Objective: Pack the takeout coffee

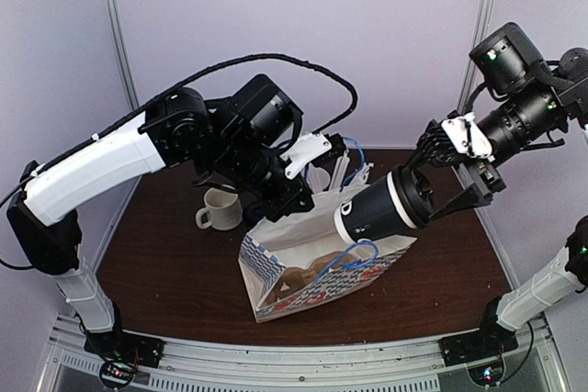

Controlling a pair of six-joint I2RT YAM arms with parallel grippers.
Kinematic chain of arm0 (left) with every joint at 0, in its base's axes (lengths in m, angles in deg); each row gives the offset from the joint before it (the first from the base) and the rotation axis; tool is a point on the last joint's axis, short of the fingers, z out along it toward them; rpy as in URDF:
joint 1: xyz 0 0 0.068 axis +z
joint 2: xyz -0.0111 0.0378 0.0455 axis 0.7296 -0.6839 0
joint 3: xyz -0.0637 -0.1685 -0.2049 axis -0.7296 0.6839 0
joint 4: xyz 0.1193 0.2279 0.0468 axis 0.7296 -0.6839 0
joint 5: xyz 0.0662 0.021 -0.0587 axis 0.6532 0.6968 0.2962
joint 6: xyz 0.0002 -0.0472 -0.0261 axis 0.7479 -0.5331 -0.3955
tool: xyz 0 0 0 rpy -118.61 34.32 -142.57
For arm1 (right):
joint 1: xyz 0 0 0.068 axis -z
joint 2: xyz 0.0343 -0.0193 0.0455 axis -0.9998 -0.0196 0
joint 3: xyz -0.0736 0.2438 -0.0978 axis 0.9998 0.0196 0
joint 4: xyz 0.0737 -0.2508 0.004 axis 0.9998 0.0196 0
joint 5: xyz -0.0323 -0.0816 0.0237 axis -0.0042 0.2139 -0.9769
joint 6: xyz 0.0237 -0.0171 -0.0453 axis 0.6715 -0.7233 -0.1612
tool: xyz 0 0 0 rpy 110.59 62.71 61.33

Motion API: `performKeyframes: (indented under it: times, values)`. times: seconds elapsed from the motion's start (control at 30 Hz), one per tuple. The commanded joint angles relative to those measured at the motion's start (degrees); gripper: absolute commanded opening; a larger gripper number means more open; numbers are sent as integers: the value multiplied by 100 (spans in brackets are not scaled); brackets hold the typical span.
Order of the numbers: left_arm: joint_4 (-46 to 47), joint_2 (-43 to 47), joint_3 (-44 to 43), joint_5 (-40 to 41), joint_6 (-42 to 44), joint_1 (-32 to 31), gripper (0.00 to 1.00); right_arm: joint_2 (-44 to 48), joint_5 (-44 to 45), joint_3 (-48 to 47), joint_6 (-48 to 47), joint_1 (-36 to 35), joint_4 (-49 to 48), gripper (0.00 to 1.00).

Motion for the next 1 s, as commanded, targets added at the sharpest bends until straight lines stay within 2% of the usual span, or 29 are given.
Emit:
performKeyframes:
  times: [0.0,0.23,0.37,0.63,0.83,0.87,0.9,0.97]
  values:
    - [136,183,-162,130,-126,-128,1,-429,1269,-117,157,-518,422,52]
    - [112,192,-310,255,-55,-364,0,-1018,1695,-580,427,-707,285,52]
    - [107,181,-469,323,-83,-445,0,-1206,2242,-589,379,-1184,309,52]
    - [199,250,-402,234,-7,-498,0,-1238,3216,412,290,-1990,58,50]
    - [277,280,-384,368,235,-549,0,-894,4012,1354,111,-2530,-73,50]
    - [298,275,-384,379,268,-549,3,-847,4100,1472,126,-2636,-98,50]
    - [319,275,-392,382,270,-549,15,-799,4184,1585,160,-2736,-101,50]
    - [387,294,-377,288,247,-549,29,-727,4281,1818,275,-2926,-104,50]
